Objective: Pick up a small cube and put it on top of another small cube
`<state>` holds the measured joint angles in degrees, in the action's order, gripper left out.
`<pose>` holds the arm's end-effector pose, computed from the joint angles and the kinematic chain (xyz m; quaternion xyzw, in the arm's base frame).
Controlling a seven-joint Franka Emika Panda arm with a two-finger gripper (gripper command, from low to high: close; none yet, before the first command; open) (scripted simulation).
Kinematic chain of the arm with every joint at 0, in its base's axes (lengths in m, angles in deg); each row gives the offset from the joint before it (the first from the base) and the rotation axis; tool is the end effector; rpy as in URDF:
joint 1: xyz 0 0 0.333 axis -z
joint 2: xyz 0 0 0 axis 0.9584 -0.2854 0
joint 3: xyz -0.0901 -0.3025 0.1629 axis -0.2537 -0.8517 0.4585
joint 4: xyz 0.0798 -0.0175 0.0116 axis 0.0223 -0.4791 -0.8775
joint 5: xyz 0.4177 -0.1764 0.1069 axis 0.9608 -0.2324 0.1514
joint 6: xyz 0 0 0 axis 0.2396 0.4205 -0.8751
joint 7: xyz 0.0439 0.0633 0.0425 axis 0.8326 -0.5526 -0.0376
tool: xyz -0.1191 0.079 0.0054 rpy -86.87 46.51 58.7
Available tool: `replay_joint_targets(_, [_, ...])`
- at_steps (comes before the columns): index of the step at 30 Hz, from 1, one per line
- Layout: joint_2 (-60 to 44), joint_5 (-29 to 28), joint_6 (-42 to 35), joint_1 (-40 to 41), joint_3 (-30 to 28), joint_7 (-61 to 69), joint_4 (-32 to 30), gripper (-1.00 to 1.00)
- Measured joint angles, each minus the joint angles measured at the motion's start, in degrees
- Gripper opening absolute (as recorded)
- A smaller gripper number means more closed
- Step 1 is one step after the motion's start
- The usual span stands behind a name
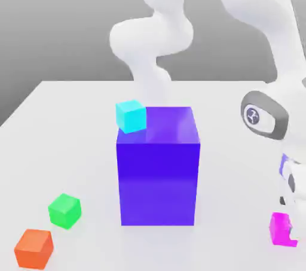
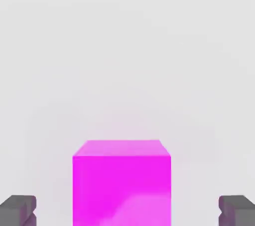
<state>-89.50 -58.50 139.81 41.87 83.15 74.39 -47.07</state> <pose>0.4445 0.3035 0.0575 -0.9518 -0.3069 -0.0003 0.0000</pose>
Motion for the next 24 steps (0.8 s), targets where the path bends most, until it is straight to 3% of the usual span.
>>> replay_joint_targets(6, [-0.55,-0.11,0.34,-0.03,-0.03,-0.09,0.11,-1.0])
replay_joint_targets(12, [8.73,1.1,-6.78,0.52,1.35,1.08,-1.05,-1.0])
replay_joint_targets(24, [5.46,-2.21,-11.35,9.86,5.52,33.38,4.04,-1.0])
